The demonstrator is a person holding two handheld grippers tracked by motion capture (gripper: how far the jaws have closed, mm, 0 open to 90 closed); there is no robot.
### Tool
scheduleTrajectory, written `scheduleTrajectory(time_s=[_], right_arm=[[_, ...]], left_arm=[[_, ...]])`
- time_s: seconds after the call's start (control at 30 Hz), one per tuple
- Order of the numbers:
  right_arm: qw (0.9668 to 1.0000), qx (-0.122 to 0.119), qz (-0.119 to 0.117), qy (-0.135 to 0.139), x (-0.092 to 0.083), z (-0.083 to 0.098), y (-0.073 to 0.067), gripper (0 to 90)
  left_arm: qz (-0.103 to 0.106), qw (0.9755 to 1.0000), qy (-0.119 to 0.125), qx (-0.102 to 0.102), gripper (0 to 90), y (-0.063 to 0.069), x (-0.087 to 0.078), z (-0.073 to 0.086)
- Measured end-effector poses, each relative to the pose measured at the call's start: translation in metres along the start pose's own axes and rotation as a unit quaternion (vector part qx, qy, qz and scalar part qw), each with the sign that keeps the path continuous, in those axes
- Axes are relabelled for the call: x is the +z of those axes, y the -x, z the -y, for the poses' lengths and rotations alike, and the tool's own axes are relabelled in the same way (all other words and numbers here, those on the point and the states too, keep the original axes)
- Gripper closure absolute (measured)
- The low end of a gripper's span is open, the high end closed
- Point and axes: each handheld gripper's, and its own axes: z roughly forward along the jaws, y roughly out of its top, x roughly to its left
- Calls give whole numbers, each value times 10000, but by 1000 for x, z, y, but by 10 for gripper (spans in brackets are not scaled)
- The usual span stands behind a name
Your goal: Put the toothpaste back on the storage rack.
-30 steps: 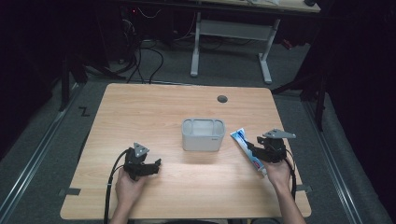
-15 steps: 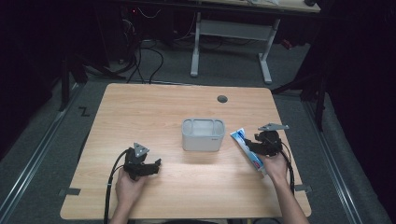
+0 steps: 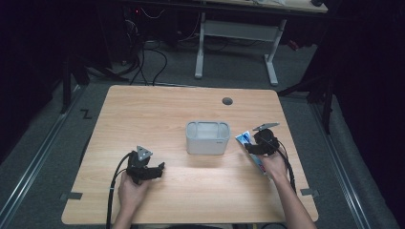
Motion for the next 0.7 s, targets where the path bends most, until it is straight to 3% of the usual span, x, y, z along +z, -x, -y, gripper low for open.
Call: scheduleTrajectory(time_s=[0.43, 0.7], right_arm=[[9991, -73, 20, -417, 17, -12, -4, 482], [9978, 103, -61, -650, 23, -13, 3, 464]], left_arm=[[3, 10000, 1, -2, 195, 0, 0, 0], [6, 10000, 2, -2, 196, 0, 0, 0]])
